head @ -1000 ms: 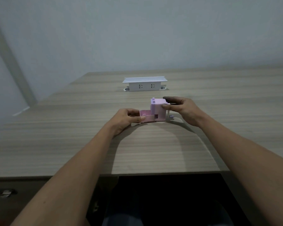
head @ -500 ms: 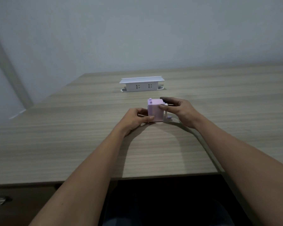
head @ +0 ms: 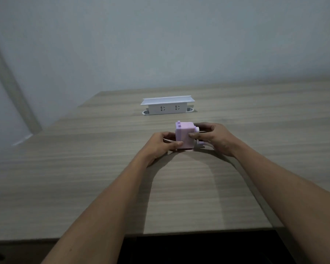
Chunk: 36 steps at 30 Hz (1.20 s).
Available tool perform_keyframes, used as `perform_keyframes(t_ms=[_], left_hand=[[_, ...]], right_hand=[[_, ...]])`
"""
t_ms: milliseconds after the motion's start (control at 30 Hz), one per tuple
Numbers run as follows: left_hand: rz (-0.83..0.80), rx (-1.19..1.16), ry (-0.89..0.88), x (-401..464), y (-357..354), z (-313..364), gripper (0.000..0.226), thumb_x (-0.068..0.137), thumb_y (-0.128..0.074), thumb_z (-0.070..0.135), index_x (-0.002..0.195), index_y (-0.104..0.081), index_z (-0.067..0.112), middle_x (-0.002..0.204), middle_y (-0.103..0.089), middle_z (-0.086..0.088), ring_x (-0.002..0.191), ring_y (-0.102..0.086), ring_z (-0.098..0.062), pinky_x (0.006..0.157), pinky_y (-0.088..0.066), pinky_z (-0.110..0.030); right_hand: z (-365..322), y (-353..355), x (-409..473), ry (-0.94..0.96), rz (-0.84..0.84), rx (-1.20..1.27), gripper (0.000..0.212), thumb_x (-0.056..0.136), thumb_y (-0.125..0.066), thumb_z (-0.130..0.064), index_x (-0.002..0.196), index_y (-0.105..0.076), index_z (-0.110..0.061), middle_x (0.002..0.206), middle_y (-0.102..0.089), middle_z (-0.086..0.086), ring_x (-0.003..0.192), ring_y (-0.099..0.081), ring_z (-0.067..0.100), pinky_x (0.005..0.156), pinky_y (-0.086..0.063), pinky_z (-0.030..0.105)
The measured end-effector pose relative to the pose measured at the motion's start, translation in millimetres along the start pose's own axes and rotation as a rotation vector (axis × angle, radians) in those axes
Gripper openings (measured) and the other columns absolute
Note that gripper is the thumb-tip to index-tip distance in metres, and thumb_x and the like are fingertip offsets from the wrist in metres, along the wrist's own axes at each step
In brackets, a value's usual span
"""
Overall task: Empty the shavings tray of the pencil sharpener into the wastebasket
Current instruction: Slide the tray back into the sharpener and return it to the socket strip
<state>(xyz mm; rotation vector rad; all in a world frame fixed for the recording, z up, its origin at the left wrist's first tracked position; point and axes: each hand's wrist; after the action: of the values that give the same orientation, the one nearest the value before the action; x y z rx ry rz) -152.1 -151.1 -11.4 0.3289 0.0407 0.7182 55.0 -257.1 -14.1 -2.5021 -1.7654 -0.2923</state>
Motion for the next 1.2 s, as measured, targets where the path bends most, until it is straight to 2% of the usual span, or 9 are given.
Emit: perform_keyframes(t_ms=[67, 167, 300, 400, 567, 633, 900, 1067, 1200], left_hand=[[0.01, -0.003, -0.009, 11.7, 1.2, 3.6, 0.036, 0.089, -0.076, 0.011, 0.124, -0.069, 0.004, 0.098, -0.078, -0.005, 0.082, -0.075, -0.015, 0.068, -0.059, -0.021], [0.023, 0.018, -0.014, 36.1, 3.3, 4.8, 0.037, 0.087, -0.078, 0.019, 0.123, -0.07, 0.01, 0.098, -0.08, -0.008, 0.084, -0.076, -0.027, 0.073, -0.058, -0.036], [0.028, 0.016, -0.012, 75.1, 8.5, 5.1, 0.036, 0.088, -0.078, 0.019, 0.122, -0.071, 0.012, 0.108, -0.078, -0.011, 0.103, -0.073, -0.037, 0.095, -0.058, -0.052], [0.025, 0.04, -0.024, 106.3, 15.1, 5.4, 0.034, 0.089, -0.076, 0.018, 0.122, -0.07, 0.013, 0.11, -0.077, -0.008, 0.104, -0.073, -0.031, 0.091, -0.06, -0.046], [0.024, 0.069, -0.035, 156.2, 25.0, -7.7, 0.035, 0.091, -0.072, 0.011, 0.125, -0.068, 0.006, 0.107, -0.076, -0.005, 0.079, -0.074, -0.006, 0.066, -0.054, -0.017], [0.019, 0.079, -0.02, 174.5, 27.3, -15.7, 0.035, 0.091, -0.073, 0.009, 0.125, -0.069, 0.006, 0.109, -0.077, -0.008, 0.078, -0.074, -0.005, 0.063, -0.052, -0.012], [0.036, 0.098, -0.011, 234.4, 38.8, -30.4, 0.039, 0.089, -0.076, 0.018, 0.126, -0.07, 0.006, 0.115, -0.077, -0.011, 0.108, -0.073, -0.026, 0.098, -0.057, -0.04], [0.042, 0.107, 0.012, 254.0, 43.0, -41.6, 0.044, 0.088, -0.077, 0.026, 0.126, -0.07, 0.006, 0.115, -0.077, -0.01, 0.109, -0.072, -0.027, 0.1, -0.056, -0.044], [0.04, 0.122, 0.005, 257.2, 43.1, -43.9, 0.046, 0.087, -0.077, 0.028, 0.127, -0.069, 0.007, 0.117, -0.076, -0.006, 0.108, -0.071, -0.021, 0.096, -0.056, -0.035]], right_hand=[[-0.7, 4.6, 8.4, 0.022, 0.009, 0.009, 0.065, 0.062, -0.091, -0.024, 0.123, -0.073, -0.014, 0.117, -0.078, 0.007, 0.117, -0.069, 0.027, 0.1, -0.056, 0.045], [-3.1, 14.3, 27.7, 0.018, 0.01, -0.003, 0.044, 0.075, -0.085, -0.013, 0.118, -0.074, -0.013, 0.111, -0.079, 0.004, 0.105, -0.071, 0.018, 0.089, -0.056, 0.037], [-6.9, 29.6, 61.7, 0.013, 0.009, -0.047, 0.037, 0.081, -0.082, -0.013, 0.117, -0.076, -0.019, 0.112, -0.079, 0.0, 0.103, -0.071, 0.012, 0.081, -0.056, 0.031], [-1.8, 37.0, 91.5, 0.009, 0.013, -0.025, 0.044, 0.081, -0.081, -0.01, 0.125, -0.072, -0.014, 0.11, -0.079, -0.002, 0.102, -0.07, 0.011, 0.076, -0.054, 0.026], [18.8, 45.3, 141.6, -0.007, 0.023, 0.026, 0.043, 0.081, -0.079, -0.001, 0.122, -0.072, -0.014, 0.112, -0.077, 0.004, 0.102, -0.069, 0.017, 0.079, -0.053, 0.031], [29.4, 49.5, 158.2, -0.027, 0.027, 0.081, 0.041, 0.08, -0.079, 0.001, 0.117, -0.074, -0.014, 0.111, -0.078, 0.006, 0.101, -0.072, 0.019, 0.08, -0.057, 0.031], [42.1, 57.3, 208.9, -0.01, 0.031, 0.081, 0.038, 0.082, -0.077, 0.0, 0.118, -0.074, -0.01, 0.102, -0.08, 0.001, 0.088, -0.075, 0.009, 0.066, -0.055, 0.019], [53.1, 61.4, 227.7, -0.011, 0.042, 0.047, 0.034, 0.081, -0.08, -0.006, 0.114, -0.076, -0.012, 0.108, -0.079, 0.005, 0.094, -0.073, 0.014, 0.073, -0.055, 0.025], [53.9, 62.4, 229.9, -0.018, 0.055, 0.081, 0.034, 0.083, -0.077, -0.002, 0.116, -0.074, -0.007, 0.109, -0.077, 0.01, 0.091, -0.073, 0.016, 0.075, -0.058, 0.027]])
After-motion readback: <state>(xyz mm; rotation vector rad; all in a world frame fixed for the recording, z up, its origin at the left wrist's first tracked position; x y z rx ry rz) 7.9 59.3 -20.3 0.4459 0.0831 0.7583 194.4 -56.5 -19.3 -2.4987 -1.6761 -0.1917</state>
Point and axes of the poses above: each hand's wrist, its own x-axis towards the middle knuckle, its own y-axis out of the back of the hand, z = x × y
